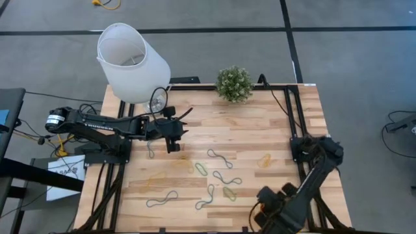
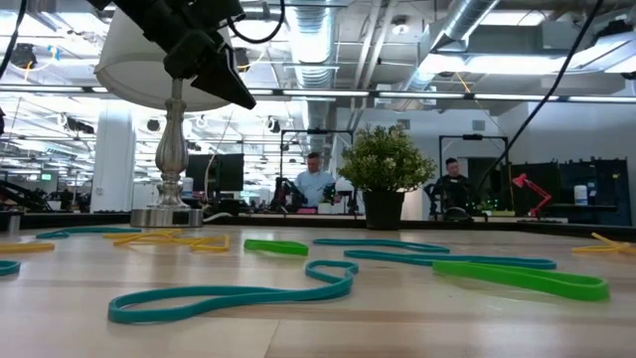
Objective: Pick and place rubber bands into bin
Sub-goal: Put the yellow rubber band into the yellow basket
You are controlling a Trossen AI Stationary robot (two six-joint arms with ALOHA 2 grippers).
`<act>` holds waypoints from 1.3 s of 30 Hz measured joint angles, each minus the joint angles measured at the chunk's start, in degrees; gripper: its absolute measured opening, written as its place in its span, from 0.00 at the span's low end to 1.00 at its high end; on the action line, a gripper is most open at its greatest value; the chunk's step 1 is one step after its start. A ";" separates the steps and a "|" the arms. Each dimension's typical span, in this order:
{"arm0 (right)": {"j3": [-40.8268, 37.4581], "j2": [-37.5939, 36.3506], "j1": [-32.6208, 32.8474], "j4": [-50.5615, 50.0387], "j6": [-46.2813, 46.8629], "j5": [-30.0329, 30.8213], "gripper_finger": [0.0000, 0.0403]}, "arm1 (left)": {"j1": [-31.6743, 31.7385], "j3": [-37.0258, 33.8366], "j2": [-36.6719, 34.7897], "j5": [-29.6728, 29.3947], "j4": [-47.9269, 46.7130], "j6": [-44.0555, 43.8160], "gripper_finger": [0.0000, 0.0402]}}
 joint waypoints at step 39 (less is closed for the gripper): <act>-48.25 -30.90 -15.37 38.35 -12.03 24.97 0.33 | -0.20 -4.24 -25.86 10.50 -22.92 -24.07 0.30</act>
